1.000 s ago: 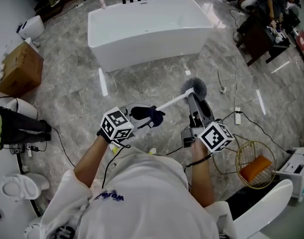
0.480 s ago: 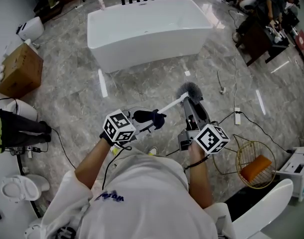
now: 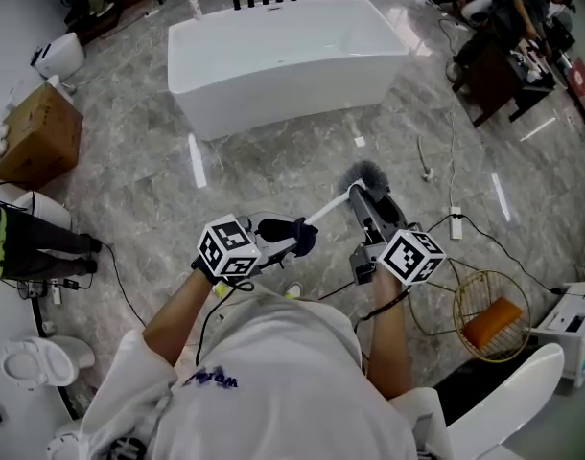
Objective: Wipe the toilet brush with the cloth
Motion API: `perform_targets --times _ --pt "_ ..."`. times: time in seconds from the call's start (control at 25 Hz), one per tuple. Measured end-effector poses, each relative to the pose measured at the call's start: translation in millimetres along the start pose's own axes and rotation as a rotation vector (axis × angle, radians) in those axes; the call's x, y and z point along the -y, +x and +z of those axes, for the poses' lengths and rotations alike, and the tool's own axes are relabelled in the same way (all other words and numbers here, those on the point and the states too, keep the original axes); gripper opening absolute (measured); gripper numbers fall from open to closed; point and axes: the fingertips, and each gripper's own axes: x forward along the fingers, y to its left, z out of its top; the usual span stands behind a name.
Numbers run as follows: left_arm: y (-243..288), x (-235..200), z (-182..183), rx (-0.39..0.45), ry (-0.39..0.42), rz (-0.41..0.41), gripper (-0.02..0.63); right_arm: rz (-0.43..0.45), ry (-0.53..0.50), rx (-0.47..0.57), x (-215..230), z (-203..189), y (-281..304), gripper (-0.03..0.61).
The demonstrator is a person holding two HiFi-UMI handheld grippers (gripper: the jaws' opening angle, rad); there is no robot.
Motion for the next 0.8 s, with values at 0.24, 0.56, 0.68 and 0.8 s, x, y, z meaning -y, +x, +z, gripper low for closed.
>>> perform_targets --times 0.24,0.56,0.68,0.8 --pt "0 -3 0 0.017 -0.001 0.030 0.075 -0.037 0.036 0.027 2 -5 -3 0.153" --pt "0 -5 3 0.022 0.017 0.052 0.077 -0.035 0.022 0.027 -10 -17 -4 0.132" --pt "2 -4 6 0.032 0.016 0.050 0.077 -0.024 0.019 0.018 -15 -21 -4 0.130" --pt "3 -4 10 0.044 0.009 0.046 0.077 -0.015 0.013 0.000 -22 -29 -1 0.130"
